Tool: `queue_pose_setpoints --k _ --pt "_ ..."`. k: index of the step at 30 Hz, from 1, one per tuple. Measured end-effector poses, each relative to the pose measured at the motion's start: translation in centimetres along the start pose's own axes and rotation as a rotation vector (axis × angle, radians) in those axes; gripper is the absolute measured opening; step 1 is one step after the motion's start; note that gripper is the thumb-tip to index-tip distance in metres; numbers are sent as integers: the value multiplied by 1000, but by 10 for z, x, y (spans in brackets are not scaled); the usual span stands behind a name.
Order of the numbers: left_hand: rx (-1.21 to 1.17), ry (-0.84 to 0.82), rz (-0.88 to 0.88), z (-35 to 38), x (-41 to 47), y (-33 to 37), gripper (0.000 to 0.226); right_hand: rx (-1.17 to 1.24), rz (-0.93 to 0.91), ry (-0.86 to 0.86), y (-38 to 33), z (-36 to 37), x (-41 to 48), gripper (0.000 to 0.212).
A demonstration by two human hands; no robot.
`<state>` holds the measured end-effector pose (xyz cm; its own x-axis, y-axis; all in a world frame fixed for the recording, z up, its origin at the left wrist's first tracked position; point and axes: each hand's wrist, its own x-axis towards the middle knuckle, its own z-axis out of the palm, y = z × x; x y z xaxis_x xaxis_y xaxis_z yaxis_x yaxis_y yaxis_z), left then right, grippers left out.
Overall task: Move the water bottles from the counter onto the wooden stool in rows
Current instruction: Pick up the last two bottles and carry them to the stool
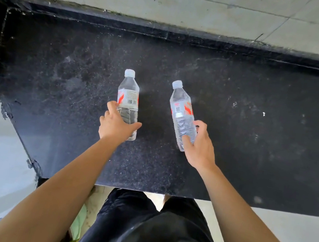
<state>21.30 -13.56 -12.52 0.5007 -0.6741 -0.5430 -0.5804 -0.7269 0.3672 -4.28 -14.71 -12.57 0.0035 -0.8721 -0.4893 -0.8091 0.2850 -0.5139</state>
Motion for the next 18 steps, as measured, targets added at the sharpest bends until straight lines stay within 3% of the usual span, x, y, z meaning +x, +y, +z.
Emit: queue_pose_setpoints --k 3,6,12,18 --pt "-8 -4 10 9 -4 8 91 -148 41 187 8 1 -5 40" --pt "39 49 51 22 -12 14 90 -136 28 234 4 -2 -2 50" --pt "232 95 199 43 -32 18 83 -237 5 51 -17 5 4 83" --pt "353 68 293 48 -47 6 75 -157 132 -77 -3 -7 7 78"
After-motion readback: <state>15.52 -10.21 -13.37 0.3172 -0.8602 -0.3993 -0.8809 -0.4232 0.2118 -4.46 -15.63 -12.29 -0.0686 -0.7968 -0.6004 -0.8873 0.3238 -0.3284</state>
